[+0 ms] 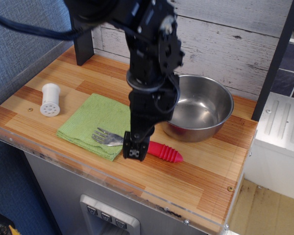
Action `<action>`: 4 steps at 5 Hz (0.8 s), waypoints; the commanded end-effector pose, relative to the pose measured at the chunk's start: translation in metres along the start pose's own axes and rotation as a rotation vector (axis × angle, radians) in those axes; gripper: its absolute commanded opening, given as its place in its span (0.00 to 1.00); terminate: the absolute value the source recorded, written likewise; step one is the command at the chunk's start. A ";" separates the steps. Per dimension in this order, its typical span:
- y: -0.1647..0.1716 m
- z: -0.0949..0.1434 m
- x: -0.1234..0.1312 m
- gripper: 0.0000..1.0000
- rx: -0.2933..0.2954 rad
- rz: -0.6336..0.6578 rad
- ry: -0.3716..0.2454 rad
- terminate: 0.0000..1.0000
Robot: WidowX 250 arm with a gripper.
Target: PICK UP THE FORK AND PUT ANOTHER SIDE OF THE TABLE
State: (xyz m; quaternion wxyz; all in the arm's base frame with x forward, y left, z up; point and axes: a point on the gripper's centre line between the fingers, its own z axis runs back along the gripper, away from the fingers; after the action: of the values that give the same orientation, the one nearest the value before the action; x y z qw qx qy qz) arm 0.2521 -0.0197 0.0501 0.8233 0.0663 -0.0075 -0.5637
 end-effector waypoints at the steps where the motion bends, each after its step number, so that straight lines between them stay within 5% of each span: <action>1: 0.008 -0.013 0.005 1.00 -0.009 -0.035 0.002 0.00; 4: 0.019 -0.031 0.011 1.00 0.077 -0.195 -0.063 0.00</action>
State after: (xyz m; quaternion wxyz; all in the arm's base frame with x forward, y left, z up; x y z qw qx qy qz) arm 0.2757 -0.0197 0.0129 0.7624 0.0733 -0.0395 -0.6417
